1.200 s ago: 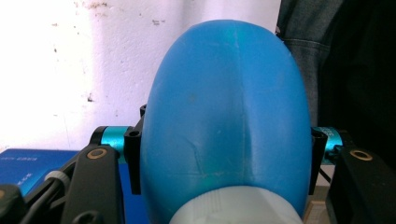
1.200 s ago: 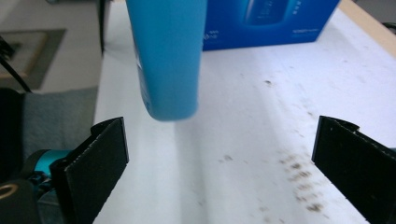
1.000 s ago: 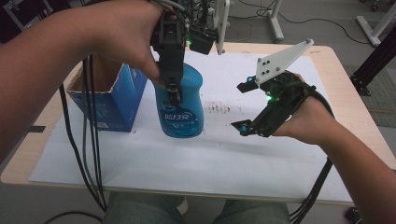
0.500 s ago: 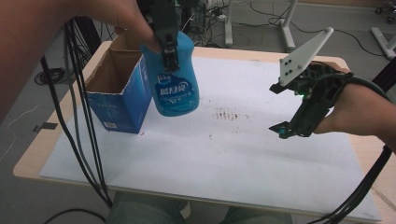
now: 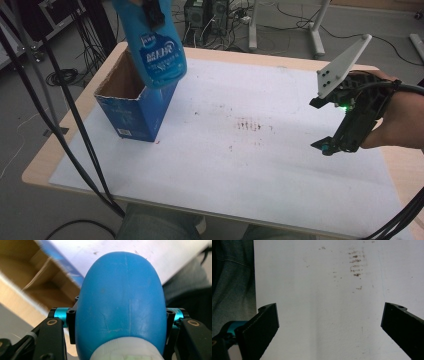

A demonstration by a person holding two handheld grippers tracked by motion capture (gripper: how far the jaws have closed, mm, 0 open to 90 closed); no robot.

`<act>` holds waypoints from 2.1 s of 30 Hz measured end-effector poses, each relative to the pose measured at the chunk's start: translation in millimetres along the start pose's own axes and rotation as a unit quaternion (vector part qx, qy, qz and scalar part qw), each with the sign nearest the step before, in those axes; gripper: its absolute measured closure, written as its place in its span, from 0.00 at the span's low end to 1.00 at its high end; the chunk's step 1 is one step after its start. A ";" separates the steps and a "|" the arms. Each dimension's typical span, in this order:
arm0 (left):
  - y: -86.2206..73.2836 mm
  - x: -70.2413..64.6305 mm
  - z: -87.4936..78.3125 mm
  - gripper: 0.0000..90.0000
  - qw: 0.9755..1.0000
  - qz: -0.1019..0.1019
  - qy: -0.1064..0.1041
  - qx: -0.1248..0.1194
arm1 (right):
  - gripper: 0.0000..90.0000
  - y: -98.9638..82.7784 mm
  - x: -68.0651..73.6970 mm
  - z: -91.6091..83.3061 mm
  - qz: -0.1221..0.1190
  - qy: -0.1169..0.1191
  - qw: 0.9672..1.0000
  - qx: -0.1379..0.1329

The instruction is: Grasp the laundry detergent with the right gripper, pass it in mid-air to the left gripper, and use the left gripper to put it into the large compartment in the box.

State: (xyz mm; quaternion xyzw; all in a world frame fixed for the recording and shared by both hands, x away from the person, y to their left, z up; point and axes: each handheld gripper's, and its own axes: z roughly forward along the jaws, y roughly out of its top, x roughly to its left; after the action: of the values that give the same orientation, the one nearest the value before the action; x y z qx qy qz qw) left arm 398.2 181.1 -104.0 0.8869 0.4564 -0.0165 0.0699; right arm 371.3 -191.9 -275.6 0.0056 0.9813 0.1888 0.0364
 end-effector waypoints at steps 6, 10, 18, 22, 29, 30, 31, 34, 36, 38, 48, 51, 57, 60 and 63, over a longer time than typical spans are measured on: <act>-14.0 25.0 -9.6 0.43 0.995 -0.097 0.023 -0.006 | 0.01 0.6 -1.3 -0.5 0.003 -0.002 1.000 0.001; -21.5 39.1 -10.8 0.43 0.988 -0.153 0.029 -0.003 | 0.01 2.2 -1.8 1.4 0.001 -0.003 1.000 0.006; -27.4 56.3 1.6 0.43 0.979 -0.195 0.051 0.015 | 0.01 3.5 -2.1 2.6 0.001 -0.005 1.000 0.005; -26.4 60.5 11.6 0.43 0.979 -0.197 0.052 0.023 | 0.01 3.8 -2.5 2.6 0.000 -0.006 1.000 0.002; -22.9 68.0 48.0 0.43 0.982 -0.178 0.047 0.047 | 0.01 4.3 -2.1 3.2 0.002 -0.007 1.000 0.002; -22.6 68.8 53.9 0.43 0.983 -0.173 0.046 0.051 | 0.01 4.5 -2.0 3.1 0.003 -0.008 1.000 0.002; -22.4 69.7 60.0 0.43 0.983 -0.169 0.045 0.055 | 0.01 4.7 -1.9 3.3 0.003 -0.008 1.000 0.002; -22.5 73.7 78.1 0.43 0.984 -0.163 0.039 0.060 | 0.01 5.2 -1.7 3.8 0.002 -0.008 1.000 0.005; -23.2 76.3 90.2 0.43 0.984 -0.162 0.034 0.064 | 0.01 5.4 -1.4 4.0 0.002 -0.008 1.000 0.006; -24.1 78.2 103.7 0.43 0.985 -0.157 0.031 0.065 | 0.01 5.5 -1.2 4.7 0.004 -0.007 1.000 0.007; -27.1 84.3 160.2 0.43 0.993 -0.068 0.027 0.092 | 0.01 6.9 -1.5 12.8 0.008 -0.001 1.000 0.014; -28.6 85.2 169.8 0.43 0.994 -0.037 0.036 0.093 | 0.01 7.7 -1.3 14.6 0.008 0.001 1.000 0.016; -30.8 88.6 179.7 0.43 0.996 0.004 0.035 0.076 | 0.01 8.9 -0.2 17.5 0.006 0.002 1.000 0.020; -30.6 89.9 180.0 0.43 0.997 0.006 0.030 0.076 | 0.01 9.3 0.2 19.7 0.007 0.004 1.000 0.021; -29.9 92.0 179.4 0.42 0.997 0.007 0.022 0.074 | 0.01 10.3 0.9 21.1 0.010 0.004 1.000 0.023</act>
State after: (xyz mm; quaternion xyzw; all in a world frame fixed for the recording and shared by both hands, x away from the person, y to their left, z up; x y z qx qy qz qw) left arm 433.7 247.5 -293.4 0.8928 0.4494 -0.0303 -0.0056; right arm 371.9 -174.5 -291.4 0.0154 0.9855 0.1665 0.0300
